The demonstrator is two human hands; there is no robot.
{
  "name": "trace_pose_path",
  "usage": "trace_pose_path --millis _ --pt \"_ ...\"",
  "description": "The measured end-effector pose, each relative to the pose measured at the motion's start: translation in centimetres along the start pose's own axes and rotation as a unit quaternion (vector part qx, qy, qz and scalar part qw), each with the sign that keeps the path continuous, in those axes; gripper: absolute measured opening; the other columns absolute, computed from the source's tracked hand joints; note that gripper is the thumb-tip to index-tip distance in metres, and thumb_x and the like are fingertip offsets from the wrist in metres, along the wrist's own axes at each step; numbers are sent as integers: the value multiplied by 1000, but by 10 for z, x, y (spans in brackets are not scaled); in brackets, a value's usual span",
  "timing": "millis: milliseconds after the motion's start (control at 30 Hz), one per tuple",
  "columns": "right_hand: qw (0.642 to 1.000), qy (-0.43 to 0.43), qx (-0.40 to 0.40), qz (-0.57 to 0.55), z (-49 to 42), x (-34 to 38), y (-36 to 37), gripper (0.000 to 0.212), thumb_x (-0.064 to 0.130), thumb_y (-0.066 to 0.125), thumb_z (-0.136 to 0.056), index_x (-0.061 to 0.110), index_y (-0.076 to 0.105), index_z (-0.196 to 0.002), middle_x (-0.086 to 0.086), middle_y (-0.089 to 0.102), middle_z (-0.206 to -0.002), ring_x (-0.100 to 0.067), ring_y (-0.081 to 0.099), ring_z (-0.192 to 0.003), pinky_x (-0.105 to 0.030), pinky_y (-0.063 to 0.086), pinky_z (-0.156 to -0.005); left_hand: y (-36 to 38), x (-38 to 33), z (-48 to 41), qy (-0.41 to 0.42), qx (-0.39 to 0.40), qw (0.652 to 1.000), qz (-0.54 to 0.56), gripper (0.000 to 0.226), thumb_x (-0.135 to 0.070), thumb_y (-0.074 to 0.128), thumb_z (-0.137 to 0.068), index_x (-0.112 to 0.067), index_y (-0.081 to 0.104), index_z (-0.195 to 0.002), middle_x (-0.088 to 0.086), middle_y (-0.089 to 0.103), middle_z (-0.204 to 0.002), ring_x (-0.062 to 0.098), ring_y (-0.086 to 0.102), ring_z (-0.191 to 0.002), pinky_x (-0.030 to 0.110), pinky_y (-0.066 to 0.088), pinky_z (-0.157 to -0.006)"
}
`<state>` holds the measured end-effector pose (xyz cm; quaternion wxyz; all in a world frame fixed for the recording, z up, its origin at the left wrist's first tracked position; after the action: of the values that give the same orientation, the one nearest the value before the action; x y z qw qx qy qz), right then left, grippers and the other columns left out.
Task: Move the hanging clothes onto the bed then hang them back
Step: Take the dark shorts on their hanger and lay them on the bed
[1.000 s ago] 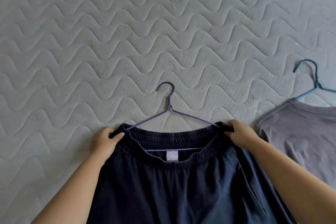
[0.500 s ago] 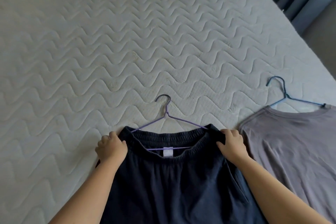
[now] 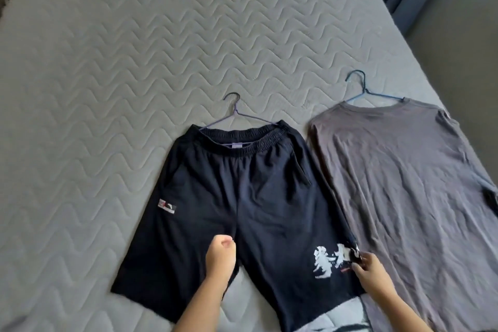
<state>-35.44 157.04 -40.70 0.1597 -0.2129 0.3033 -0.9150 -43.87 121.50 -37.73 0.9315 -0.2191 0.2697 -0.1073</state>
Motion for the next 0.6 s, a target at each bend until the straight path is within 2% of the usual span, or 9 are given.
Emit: trace_pose_path --millis 67,133,167,233,300,367,433,533,600 --pt "997 47 -10 -66 26 -32 -9 16 7 58 -85 -3 58 -97 -17 60 -90 -27 56 -83 -33 34 -70 -4 37 26 -38 -1 999 11 16 -9 45 -84 -19 58 -85 11 67 -101 29 62 -94 36 49 -84" --pt "993 69 -12 -95 53 -56 -13 15 6 56 -87 -5 57 -76 -10 50 -70 -19 42 -65 -32 27 -59 -16 73 50 -62 -12 998 1 17 -10 44 -82 -21 56 -80 12 67 -99 30 62 -91 36 49 -81" --pt "993 71 6 -98 64 -63 -12 17 6 55 -88 -6 57 -77 -9 48 -70 -18 41 -66 -32 26 -59 -23 89 63 -69 -16 997 -7 16 -10 43 -83 -19 57 -81 13 67 -99 30 61 -90 34 48 -78" --pt "992 86 32 -83 76 -83 -5 29 12 56 -88 -12 58 -105 -13 55 -86 -20 46 -81 -30 33 -66 -39 123 84 -86 -21 995 -40 17 -11 43 -85 -12 59 -87 15 66 -99 31 59 -88 32 43 -70" --pt "995 75 54 -48 76 -106 -1 39 16 58 -88 -9 55 -117 -15 60 -93 -19 48 -86 -27 37 -70 -54 160 104 -103 -26 992 -64 21 -14 44 -87 -9 62 -97 17 66 -101 33 60 -92 33 42 -70" --pt "995 56 82 -28 97 -97 -7 27 14 55 -89 -7 60 -105 -12 59 -78 -21 50 -78 -22 39 -59 -66 192 121 -127 -32 991 -37 22 -14 45 -89 -8 63 -100 16 67 -93 32 63 -91 33 46 -74" --pt "991 45 124 -3 112 -94 -11 19 12 49 -92 -2 60 -97 -10 56 -72 -23 50 -75 -22 33 -49 -73 221 138 -164 -40 986 5 18 -12 42 -91 -7 60 -92 10 64 -78 27 63 -80 30 44 -72" --pt "990 21 141 24 116 -91 -17 24 10 47 -93 -8 60 -102 -12 58 -71 -25 51 -72 -27 33 -56 -71 252 161 -187 -46 980 48 19 -9 40 -92 -7 56 -81 8 61 -75 25 60 -75 24 37 -60" --pt "990 12 135 36 119 -89 -21 25 8 45 -93 -12 58 -102 -18 59 -79 -25 50 -68 -29 37 -56 -65 263 176 -195 -43 977 75 19 -9 39 -92 -9 54 -80 6 60 -74 25 59 -76 23 33 -56"
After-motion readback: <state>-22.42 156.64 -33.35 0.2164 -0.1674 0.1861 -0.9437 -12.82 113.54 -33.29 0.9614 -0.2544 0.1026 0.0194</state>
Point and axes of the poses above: each hand's wrist, its own z-axis away from the middle knuckle, its own y-axis out of the palm, x = y × z, the point moved 7 cm from there along -z, towards the middle knuckle
